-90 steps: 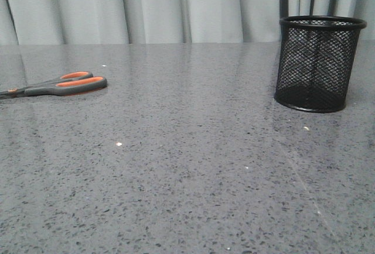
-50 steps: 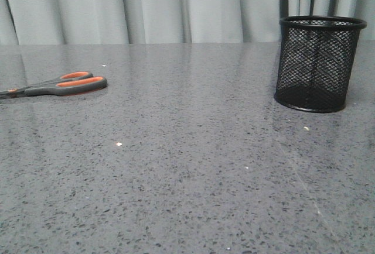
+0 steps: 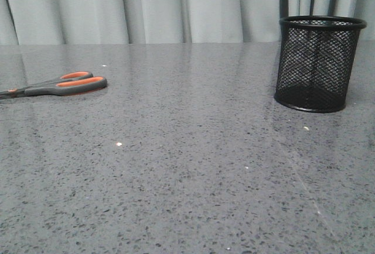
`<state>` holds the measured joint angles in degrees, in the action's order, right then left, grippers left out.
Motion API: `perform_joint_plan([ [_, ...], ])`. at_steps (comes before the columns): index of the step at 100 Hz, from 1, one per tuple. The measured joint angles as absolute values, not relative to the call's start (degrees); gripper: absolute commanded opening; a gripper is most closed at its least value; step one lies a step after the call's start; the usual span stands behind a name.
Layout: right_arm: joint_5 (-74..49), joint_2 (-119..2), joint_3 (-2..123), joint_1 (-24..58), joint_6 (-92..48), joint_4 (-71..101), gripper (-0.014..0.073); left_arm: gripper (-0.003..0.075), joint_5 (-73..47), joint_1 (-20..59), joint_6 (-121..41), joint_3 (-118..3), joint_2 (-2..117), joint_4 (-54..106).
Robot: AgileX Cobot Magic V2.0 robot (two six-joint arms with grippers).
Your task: Put scissors into bucket
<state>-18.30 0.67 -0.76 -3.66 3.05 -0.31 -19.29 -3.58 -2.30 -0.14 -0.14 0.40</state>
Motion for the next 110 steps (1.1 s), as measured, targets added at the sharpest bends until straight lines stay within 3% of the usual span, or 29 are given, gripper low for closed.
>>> perform_joint_plan([
  [17, -16.0, 0.7, -0.8, -3.7, 3.1, -4.8, -0.0046, -0.002, -19.3, -3.6, -2.3, -0.1, -0.1, 0.4],
  [53, 5.6, 0.7, -0.8, -3.7, 3.1, -10.1, -0.0046, -0.002, -18.0, -3.6, -2.3, -0.1, -0.1, 1.8],
  [87, 10.6, 0.7, -0.8, -3.7, 7.2, 4.0, -0.0046, -0.002, -3.8, -3.6, -2.3, -0.1, -0.1, 44.2],
  [110, 9.0, 0.7, 0.4, -3.7, 7.4, 7.1, -0.0046, -0.002, -2.1, -3.6, -2.3, -0.1, -0.1, 53.4],
])
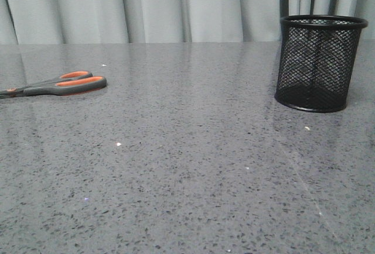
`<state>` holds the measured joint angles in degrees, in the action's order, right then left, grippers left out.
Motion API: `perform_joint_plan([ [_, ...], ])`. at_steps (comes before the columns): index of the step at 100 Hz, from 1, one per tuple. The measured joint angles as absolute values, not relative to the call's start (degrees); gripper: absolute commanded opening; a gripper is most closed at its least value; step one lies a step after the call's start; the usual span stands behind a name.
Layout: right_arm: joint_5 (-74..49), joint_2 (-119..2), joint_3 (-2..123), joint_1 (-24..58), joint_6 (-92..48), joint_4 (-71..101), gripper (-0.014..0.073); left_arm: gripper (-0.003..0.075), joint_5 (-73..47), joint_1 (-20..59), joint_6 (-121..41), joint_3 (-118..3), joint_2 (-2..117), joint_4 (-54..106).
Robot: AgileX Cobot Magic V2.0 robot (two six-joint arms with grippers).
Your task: Put scissors into bucket
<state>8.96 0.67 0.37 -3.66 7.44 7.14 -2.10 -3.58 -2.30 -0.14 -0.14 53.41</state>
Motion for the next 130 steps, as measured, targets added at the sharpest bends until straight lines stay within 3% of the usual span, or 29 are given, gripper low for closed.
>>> perform_joint_plan([
  [22, -3.2, -0.9, 9.5, -3.3, 7.7, 9.0, -0.0046, -0.0019, -7.5, -1.6, -2.3, -4.4, 1.5, 43.7],
  [49, -26.3, -15.4, 24.4, 1.7, 5.4, 9.0, -0.0046, 0.0001, -17.6, 5.5, -11.6, -19.5, 17.0, 27.3],
  [58, -33.2, -20.2, 29.2, 3.6, 4.9, 9.0, -0.0044, 0.0117, -19.6, 8.5, -17.1, -24.1, 23.1, 26.4],
  [73, -41.7, -25.5, 36.5, 6.5, 3.9, 9.0, -0.0033, 0.0438, -22.2, 12.7, -26.2, -31.2, 32.5, 25.5],
  [78, -43.0, -26.6, 38.1, 7.1, 3.6, 9.1, 0.0002, 0.0484, -22.7, 13.7, -29.0, -33.0, 35.5, 25.0],
  [83, -43.5, -27.3, 39.4, 7.7, 3.4, 9.1, 0.0061, 0.048, -23.1, 14.2, -30.8, -34.8, 39.0, 24.0],
  [97, -43.5, -27.9, 41.0, 8.4, 3.1, 10.1, 0.0353, 0.0419, -24.6, 14.6, -32.5, -40.5, 47.4, 20.8],
  [107, -43.5, -27.9, 41.1, 8.4, 3.0, 10.5, 0.05, 0.0417, -26.3, 15.0, -34.2, -45.2, 53.3, 19.1],
  [130, -42.9, -27.9, 41.1, 8.4, 2.9, 10.7, 0.052, 0.0407, -36.5, 16.3, -45.0, -58.2, 68.9, 17.5],
])
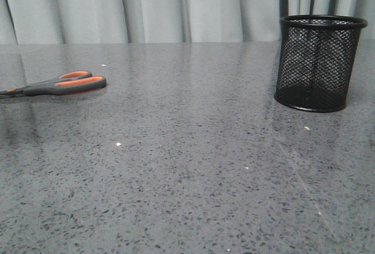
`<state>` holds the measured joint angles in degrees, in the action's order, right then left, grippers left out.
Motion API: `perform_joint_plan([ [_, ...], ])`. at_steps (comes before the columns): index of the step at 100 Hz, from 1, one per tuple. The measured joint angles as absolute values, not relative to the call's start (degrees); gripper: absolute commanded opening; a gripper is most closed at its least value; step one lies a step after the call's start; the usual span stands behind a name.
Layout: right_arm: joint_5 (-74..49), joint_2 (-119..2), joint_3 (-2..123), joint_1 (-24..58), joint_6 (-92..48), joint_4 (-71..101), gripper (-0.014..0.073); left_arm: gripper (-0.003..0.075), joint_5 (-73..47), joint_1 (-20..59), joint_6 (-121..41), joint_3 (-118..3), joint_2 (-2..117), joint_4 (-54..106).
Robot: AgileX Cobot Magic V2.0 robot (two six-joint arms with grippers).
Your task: Put scissors into bucket
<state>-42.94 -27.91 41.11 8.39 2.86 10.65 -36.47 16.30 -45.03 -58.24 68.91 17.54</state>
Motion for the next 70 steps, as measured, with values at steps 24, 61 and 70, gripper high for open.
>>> perform_joint_plan([
  [24, -42.6, -27.9, 41.1, 8.4, 1.4, 10.7, 0.052, 0.0407, -52.9, 16.3, -49.1, -69.7, 84.5, 6.3],
  [61, -42.5, -27.9, 41.1, 8.4, 0.9, 10.7, 0.052, 0.0406, -55.6, 16.3, -50.7, -75.6, 89.6, -2.5],
  [70, -42.5, -27.9, 41.1, 8.4, 0.7, 10.7, 0.052, 0.0406, -56.0, 16.1, -51.5, -76.3, 90.9, -2.4],
])
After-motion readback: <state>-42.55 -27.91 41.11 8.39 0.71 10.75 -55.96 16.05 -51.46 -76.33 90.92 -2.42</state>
